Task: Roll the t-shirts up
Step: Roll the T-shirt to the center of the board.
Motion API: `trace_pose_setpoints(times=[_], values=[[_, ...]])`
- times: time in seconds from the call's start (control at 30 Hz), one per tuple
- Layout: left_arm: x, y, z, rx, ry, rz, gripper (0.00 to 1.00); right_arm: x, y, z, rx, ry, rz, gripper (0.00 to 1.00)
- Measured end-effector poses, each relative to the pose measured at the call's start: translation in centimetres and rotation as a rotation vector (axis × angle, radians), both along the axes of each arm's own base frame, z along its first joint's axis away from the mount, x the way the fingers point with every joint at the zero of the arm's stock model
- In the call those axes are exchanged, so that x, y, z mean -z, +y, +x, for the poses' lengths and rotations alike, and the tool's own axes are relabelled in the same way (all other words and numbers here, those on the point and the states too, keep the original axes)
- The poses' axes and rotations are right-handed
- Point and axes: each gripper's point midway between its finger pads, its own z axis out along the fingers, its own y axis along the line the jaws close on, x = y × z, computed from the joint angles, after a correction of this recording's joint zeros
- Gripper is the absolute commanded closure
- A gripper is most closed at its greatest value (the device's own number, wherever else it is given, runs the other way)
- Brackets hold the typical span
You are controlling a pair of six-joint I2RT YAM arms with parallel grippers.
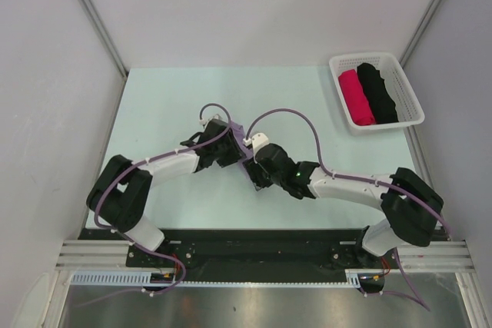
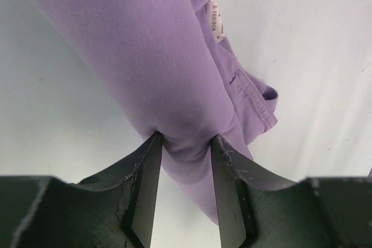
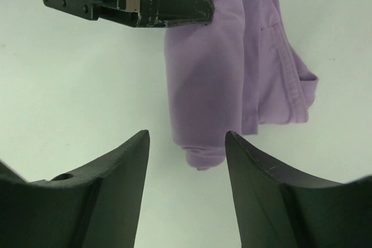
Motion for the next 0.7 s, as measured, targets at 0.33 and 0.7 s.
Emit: trace_pose_setpoints(times=[0.33, 0.7], values=[[-0.6, -1.1, 1.8, 0.015, -0.007, 0.010, 0.52, 3.4, -0.5, 2.0, -0.007, -0.025, -0.143, 0.54], [-2.6, 1.1, 3.3, -0.026, -0.055, 0.015, 0.51, 4.4, -2.1, 4.1, -0.003, 0.119, -0.047, 0.64]])
